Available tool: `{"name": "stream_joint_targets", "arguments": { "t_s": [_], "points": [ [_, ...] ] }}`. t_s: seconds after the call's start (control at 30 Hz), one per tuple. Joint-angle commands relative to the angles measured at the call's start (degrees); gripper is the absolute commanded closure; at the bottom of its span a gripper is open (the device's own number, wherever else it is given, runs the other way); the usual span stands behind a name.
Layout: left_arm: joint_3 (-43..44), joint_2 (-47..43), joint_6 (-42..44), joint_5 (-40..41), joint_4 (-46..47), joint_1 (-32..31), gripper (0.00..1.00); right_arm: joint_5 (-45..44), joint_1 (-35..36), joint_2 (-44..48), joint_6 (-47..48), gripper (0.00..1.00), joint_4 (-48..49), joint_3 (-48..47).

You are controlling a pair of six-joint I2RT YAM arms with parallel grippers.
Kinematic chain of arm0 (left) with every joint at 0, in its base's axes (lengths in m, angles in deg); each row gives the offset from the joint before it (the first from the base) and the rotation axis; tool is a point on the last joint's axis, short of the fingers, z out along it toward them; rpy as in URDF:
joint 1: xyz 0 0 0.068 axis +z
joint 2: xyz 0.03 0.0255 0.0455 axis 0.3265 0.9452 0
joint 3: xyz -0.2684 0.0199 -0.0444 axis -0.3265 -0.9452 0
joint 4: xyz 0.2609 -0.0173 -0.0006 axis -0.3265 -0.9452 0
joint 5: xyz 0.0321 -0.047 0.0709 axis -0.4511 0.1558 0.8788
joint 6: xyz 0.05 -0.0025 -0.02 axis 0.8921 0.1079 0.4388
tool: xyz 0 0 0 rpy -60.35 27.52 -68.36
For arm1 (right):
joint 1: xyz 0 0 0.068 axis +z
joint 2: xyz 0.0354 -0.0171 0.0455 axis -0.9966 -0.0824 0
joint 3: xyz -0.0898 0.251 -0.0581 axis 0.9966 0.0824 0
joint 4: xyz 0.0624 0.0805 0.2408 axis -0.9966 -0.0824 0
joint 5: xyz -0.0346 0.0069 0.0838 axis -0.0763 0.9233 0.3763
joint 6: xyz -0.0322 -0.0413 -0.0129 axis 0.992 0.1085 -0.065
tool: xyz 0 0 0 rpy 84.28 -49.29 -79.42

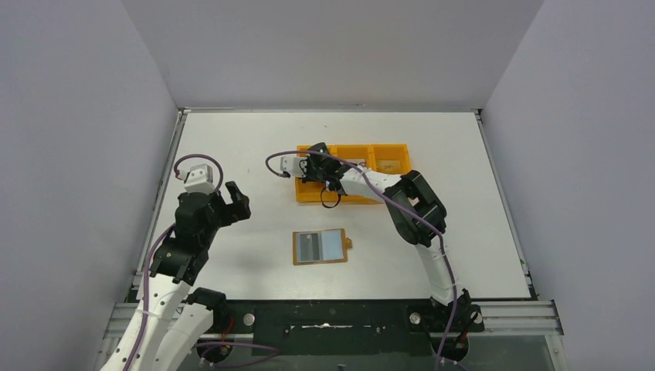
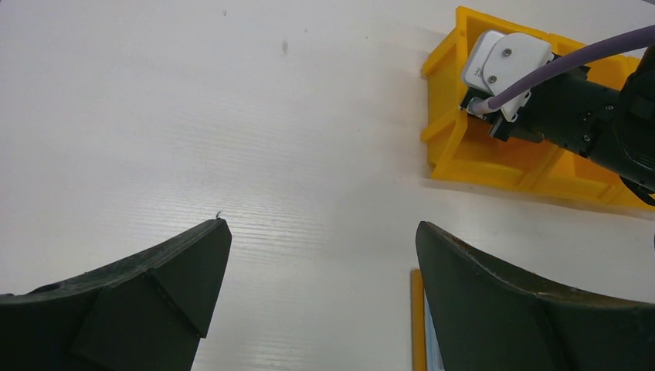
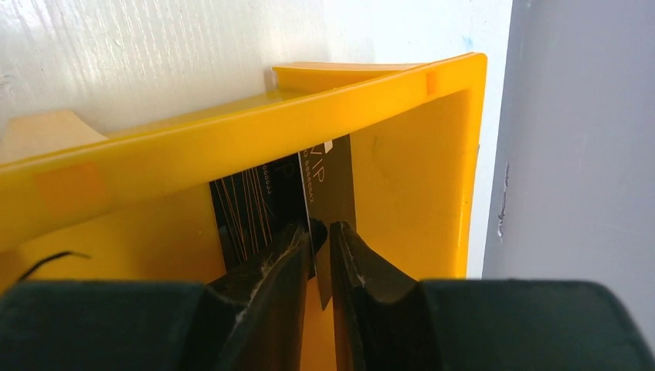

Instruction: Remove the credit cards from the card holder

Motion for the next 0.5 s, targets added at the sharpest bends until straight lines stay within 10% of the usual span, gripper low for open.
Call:
{"name": "stream_joint_targets", "arguments": {
  "t_s": [0.0, 0.47],
  "points": [
    [0.63, -0.23, -0.22, 0.38, 3.32, 0.47, 0.08, 1.17, -0.47, 2.20, -1.46, 0.81, 2.31, -1.72],
    [0.63, 0.19, -0.20, -0.05, 3.45, 0.41, 0.08, 4.68, -0.65, 13.20, -11.07, 0.66, 4.54, 3.29]
  ]
}}
